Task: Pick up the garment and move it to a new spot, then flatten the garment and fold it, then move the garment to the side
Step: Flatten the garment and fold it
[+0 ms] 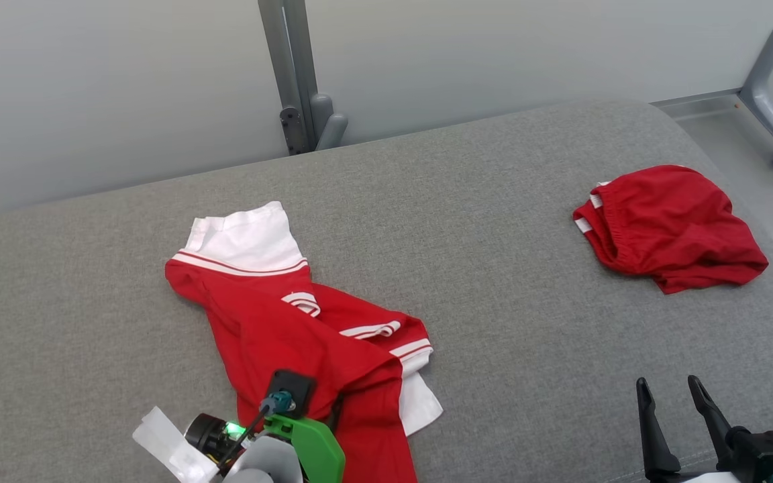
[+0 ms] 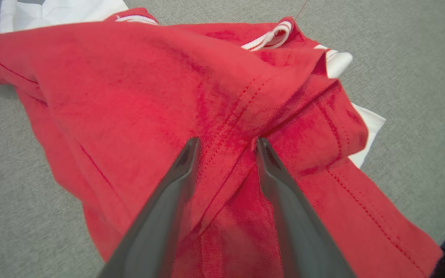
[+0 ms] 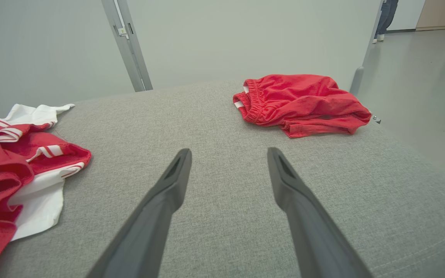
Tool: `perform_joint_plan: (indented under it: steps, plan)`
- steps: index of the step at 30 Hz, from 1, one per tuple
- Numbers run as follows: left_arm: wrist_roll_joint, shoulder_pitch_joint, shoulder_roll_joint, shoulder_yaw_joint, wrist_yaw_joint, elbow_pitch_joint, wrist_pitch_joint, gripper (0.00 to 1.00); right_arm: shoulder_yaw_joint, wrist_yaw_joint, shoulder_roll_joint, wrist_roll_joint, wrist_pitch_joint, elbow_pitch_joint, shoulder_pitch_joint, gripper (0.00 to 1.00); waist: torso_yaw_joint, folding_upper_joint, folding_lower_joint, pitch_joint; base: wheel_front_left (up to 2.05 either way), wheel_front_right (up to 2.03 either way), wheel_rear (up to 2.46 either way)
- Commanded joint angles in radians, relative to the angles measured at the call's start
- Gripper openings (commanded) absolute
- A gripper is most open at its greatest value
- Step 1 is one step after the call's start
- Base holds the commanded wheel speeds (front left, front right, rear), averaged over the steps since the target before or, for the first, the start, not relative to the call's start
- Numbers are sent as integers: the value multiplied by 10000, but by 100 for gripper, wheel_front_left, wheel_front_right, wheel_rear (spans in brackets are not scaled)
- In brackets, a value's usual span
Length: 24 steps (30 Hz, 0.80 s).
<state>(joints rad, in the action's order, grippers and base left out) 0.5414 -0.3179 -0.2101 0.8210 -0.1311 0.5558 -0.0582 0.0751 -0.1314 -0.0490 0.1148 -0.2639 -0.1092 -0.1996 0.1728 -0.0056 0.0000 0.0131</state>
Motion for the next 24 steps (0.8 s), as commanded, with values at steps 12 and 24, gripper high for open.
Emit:
perform_joint_plan:
  steps: [12,24]
  plan:
    - [354,-81,-214,-534,-209,-105,765,0,13,13,-28,175,-3,-20,-54,100,-91,56,0,65,0,0,0]
    - [1547,1813,-3697,-3374,-1901,-2758,694,0,269,13,-30,402,-3,25,-291,100,-666,56,0,51,0,0,0]
